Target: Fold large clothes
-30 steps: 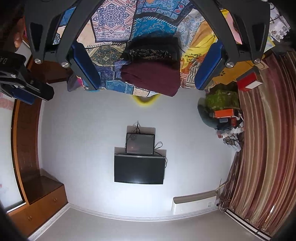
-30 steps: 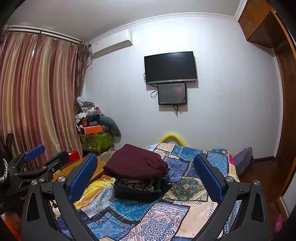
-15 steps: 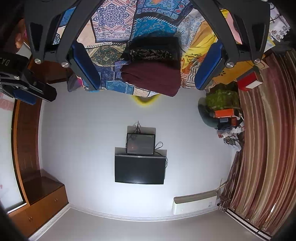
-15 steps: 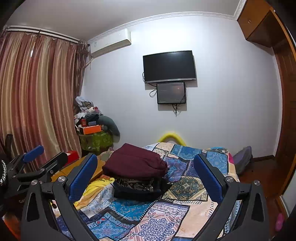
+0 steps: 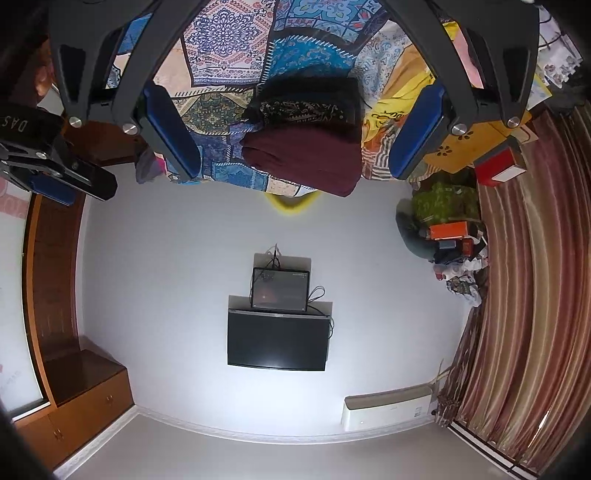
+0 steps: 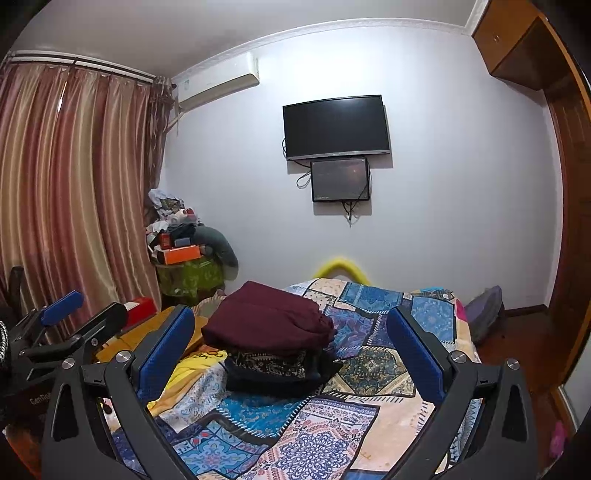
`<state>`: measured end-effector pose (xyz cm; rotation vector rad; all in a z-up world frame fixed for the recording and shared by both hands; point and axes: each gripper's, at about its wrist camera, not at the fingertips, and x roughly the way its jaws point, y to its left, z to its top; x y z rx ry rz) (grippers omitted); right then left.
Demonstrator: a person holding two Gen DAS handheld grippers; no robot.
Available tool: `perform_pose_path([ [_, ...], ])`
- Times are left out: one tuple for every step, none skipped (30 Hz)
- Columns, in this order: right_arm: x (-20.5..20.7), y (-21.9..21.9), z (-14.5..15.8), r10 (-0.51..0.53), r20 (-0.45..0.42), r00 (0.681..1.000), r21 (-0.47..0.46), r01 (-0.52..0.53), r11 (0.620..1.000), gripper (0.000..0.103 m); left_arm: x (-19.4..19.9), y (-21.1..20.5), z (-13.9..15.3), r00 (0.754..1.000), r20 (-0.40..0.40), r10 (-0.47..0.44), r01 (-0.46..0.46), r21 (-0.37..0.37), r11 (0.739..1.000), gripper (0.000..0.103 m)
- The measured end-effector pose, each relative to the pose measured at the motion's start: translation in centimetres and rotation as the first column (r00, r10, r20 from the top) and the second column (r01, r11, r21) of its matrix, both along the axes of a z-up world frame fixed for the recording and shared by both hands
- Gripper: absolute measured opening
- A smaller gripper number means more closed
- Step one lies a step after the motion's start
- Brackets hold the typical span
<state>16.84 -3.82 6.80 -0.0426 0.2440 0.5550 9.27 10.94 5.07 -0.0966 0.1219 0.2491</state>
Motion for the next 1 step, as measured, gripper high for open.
perform_pose_path([
  [-0.01, 0.02, -0.07, 0.000, -0.001, 1.000, -0.001, 0.000, 1.000, 0.103, 0.03, 0.13, -0.05, 1.000, -0.002, 0.004, -0.004, -0.002, 1.000, 0.102],
])
